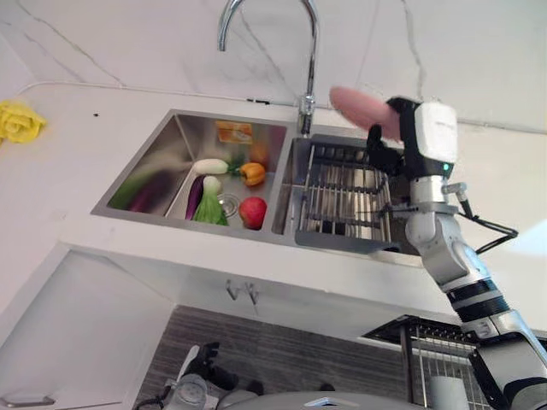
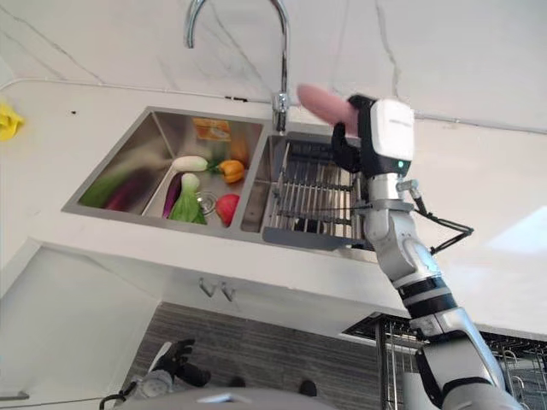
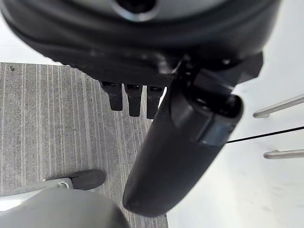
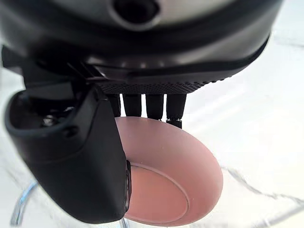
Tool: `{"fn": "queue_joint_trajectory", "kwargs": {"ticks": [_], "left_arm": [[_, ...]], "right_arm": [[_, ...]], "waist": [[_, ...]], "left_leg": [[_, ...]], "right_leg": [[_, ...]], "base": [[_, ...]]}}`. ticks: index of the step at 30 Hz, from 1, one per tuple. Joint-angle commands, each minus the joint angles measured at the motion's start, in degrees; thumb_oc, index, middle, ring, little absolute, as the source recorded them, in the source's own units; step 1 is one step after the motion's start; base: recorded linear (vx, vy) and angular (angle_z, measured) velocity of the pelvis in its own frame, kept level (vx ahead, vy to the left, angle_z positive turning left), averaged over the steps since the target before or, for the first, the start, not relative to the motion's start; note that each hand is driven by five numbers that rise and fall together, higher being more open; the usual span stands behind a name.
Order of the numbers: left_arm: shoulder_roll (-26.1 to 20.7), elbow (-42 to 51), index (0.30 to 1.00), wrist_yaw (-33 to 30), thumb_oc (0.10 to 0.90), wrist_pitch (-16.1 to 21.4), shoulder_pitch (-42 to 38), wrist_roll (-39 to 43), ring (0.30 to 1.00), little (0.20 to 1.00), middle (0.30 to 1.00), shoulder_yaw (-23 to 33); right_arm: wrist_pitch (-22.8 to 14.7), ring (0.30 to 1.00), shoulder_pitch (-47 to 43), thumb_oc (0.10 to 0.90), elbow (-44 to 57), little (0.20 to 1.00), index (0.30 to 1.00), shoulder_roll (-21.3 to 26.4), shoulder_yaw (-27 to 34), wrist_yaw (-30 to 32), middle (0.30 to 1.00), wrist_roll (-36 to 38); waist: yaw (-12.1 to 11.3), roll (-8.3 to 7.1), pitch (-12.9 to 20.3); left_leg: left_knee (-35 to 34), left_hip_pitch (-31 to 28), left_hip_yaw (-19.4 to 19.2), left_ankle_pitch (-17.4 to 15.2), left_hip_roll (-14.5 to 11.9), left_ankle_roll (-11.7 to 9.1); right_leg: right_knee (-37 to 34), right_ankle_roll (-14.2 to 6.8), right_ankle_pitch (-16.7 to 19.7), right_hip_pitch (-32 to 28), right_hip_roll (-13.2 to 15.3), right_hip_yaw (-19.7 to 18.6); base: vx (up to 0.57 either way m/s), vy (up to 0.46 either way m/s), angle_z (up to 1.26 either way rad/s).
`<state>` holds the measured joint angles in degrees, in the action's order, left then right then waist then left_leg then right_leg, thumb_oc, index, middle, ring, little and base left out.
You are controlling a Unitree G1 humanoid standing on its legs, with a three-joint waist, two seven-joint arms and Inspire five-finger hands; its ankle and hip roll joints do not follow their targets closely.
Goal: Place the dishes in the dishwasher.
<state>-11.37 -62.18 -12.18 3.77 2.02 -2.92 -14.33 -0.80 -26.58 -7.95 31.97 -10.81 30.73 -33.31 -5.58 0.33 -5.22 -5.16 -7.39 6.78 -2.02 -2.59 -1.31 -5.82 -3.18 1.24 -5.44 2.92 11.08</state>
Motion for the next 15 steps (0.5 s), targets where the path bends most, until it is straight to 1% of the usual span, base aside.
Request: {"fn": "queue_joint_trajectory", "kwargs": {"ticks": [1, 4, 6, 8, 9, 10, 11, 13, 15], "left_arm": [[-2.1, -3.7, 0.900, -1.3, 0.800, 1.4, -3.4, -0.4, 0.900, 0.900, 0.900, -1.7], [-1.8, -3.9, 0.900, -1.2, 0.800, 1.2, -3.1, -0.9, 0.900, 0.900, 0.900, -1.1], [-1.8, -3.9, 0.900, -1.2, 0.800, 1.1, -2.9, -1.1, 0.900, 0.900, 0.900, -1.0], [-1.8, -3.9, 0.900, -1.1, 0.800, 0.9, -2.1, -1.8, 0.900, 0.900, 0.900, -0.3], [-1.8, -3.9, 0.900, -1.1, 0.800, 0.9, -2.1, -1.8, 0.900, 0.900, 0.900, -0.3], [-1.8, -4.0, 0.900, -1.1, 0.800, 0.8, -1.8, -2.2, 0.900, 0.900, 0.900, 0.0], [-1.8, -4.1, 0.900, -1.1, 0.800, 0.8, -1.4, -2.4, 0.900, 0.900, 0.900, 0.3], [-1.8, -4.8, 0.900, -1.2, 0.800, 0.5, -0.7, -2.9, 0.900, 0.900, 0.900, 1.1], [-1.8, -4.9, 0.900, -1.3, 0.800, 0.4, -0.3, -3.4, 0.900, 0.900, 0.900, 1.6]], "right_arm": [[-3.3, 0.300, -3.0, 0.400, 6.7, 0.300, 0.300, 1.5, 9.0, 8.0, 0.300, 4.8], [-3.8, 0.300, -0.4, 0.400, 9.7, 0.300, 0.300, 1.4, 13.0, 9.6, 0.300, 5.6], [-3.9, 0.300, 0.7, 0.400, 11.2, 0.300, 0.300, 1.4, 14.4, 9.7, 0.300, 5.8], [-4.3, 0.300, 3.9, 0.400, 15.2, 0.300, 0.300, 1.7, 18.0, 10.2, 0.300, 5.6], [-4.3, 0.300, 3.9, 0.400, 15.2, 0.300, 0.300, 1.7, 18.0, 10.2, 0.300, 5.6], [-4.5, 0.300, 4.8, 0.400, 16.2, 0.300, 0.300, 2.0, 19.1, 10.4, 0.300, 5.4], [-4.6, 0.300, 5.7, 0.400, 17.4, 0.300, 0.300, 1.9, 20.0, 10.6, 0.300, 5.1], [-4.8, 0.300, 8.4, 0.400, 20.7, 0.300, 0.300, 2.1, 22.9, 11.5, 0.300, 3.8], [-4.9, 0.300, 9.8, 0.400, 22.7, 0.300, 0.300, 2.2, 24.3, 11.8, 0.300, 3.2]], "waist": [[-0.1, -5.12, 3.4], [1.0, -4.86, 3.4], [1.1, -4.81, 3.5], [2.0, -4.57, 3.6], [2.0, -4.57, 3.6], [2.4, -4.59, 3.6], [2.6, -4.46, 3.7], [3.4, -4.28, 3.7], [3.9, -4.14, 3.7]], "left_leg": [[1.2, -0.3, -0.5, -4.8, -1.3, -1.0], [1.0, -0.7, -0.8, -4.9, -1.4, -0.9], [0.8, -0.9, -1.0, -4.9, -1.4, -0.9], [0.6, -1.1, -1.3, -5.0, -1.5, -0.9], [0.6, -1.1, -1.3, -5.0, -1.5, -0.9], [0.7, -0.9, -1.5, -4.6, -1.4, -0.8], [0.5, -1.3, -1.7, -5.1, -1.6, -0.9], [0.4, -1.3, -2.3, -4.8, -1.5, -0.9], [0.3, -1.4, -2.8, -4.8, -1.6, -1.0]], "right_leg": [[4.5, -4.9, -5.8, -2.8, 6.0, -0.2], [4.6, -4.9, -5.9, -2.7, 5.9, -0.7], [4.5, -4.9, -5.9, -2.6, 5.9, -0.8], [4.4, -4.9, -5.9, -2.6, 5.8, -1.2], [4.4, -4.9, -5.9, -2.6, 5.8, -1.2], [4.3, -4.9, -5.4, -2.3, 6.0, -1.3], [4.1, -5.0, -5.9, -2.5, 5.8, -1.5], [3.8, -5.0, -5.3, -2.0, 5.9, -2.1], [3.6, -5.1, -5.1, -1.8, 5.8, -2.5]], "base": [[0.00, 0.000, 0.00], [0.00, 0.000, 0.00], [0.01, 0.007, -0.02], [0.03, 0.017, -0.04], [0.00, 0.000, 0.00], [0.00, 0.000, 0.00], [-0.02, 0.010, -0.07], [0.00, 0.010, -0.20], [0.03, 0.003, -0.17]]}}
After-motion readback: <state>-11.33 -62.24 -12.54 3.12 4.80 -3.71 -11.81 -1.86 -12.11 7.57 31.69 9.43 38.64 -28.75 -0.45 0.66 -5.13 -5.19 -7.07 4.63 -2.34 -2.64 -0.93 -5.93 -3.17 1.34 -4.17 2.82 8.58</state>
